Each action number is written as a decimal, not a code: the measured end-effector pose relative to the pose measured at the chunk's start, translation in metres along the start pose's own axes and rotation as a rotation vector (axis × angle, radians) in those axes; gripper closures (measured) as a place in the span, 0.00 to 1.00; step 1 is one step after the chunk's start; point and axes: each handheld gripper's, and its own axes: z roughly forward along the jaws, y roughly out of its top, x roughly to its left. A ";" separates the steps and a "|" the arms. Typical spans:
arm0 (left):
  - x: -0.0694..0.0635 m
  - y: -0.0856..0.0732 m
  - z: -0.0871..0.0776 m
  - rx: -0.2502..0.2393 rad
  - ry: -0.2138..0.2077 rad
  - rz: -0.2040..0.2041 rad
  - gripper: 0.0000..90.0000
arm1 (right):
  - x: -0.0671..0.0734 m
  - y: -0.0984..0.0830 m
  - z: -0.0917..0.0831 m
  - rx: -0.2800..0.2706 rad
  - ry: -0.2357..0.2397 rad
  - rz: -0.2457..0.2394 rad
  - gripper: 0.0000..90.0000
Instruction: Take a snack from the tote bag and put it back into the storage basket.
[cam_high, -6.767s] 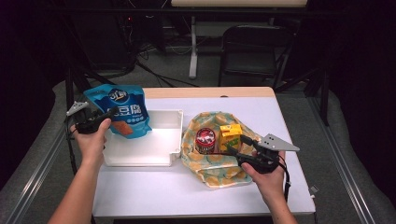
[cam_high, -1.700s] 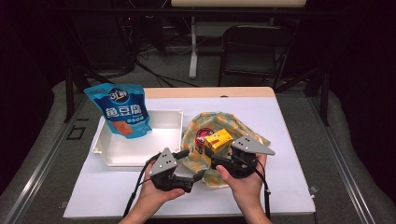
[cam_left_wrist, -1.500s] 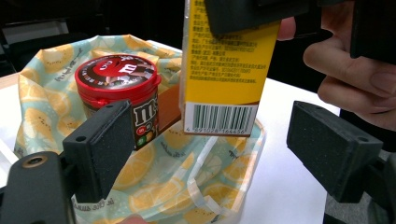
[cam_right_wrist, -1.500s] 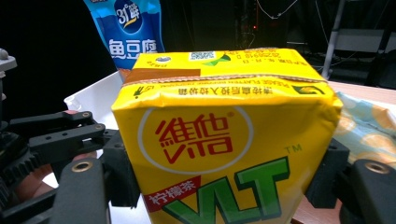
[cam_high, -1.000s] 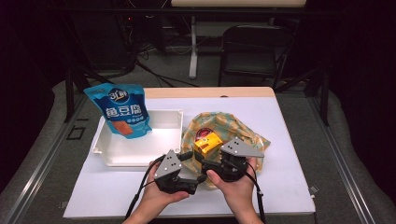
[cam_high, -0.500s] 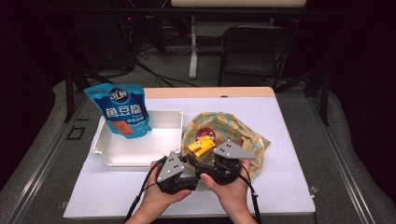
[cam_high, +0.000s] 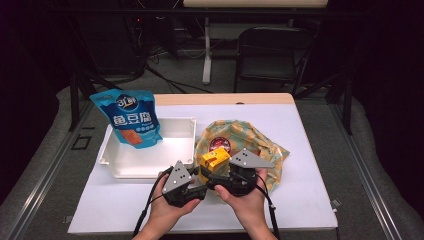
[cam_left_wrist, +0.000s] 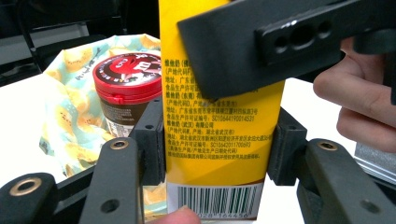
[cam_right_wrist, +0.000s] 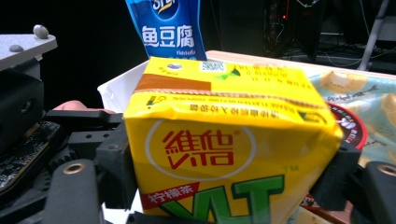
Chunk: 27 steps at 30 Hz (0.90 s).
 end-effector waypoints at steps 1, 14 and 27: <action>0.001 0.000 0.000 0.001 0.004 -0.007 0.56 | 0.000 0.000 0.000 -0.006 0.004 0.003 0.26; 0.032 -0.005 -0.015 -0.042 0.049 -0.075 0.57 | -0.010 0.009 -0.016 -0.077 0.014 0.005 0.22; 0.065 -0.006 -0.039 -0.093 0.124 -0.134 0.57 | -0.020 0.009 -0.020 -0.092 -0.015 0.023 0.24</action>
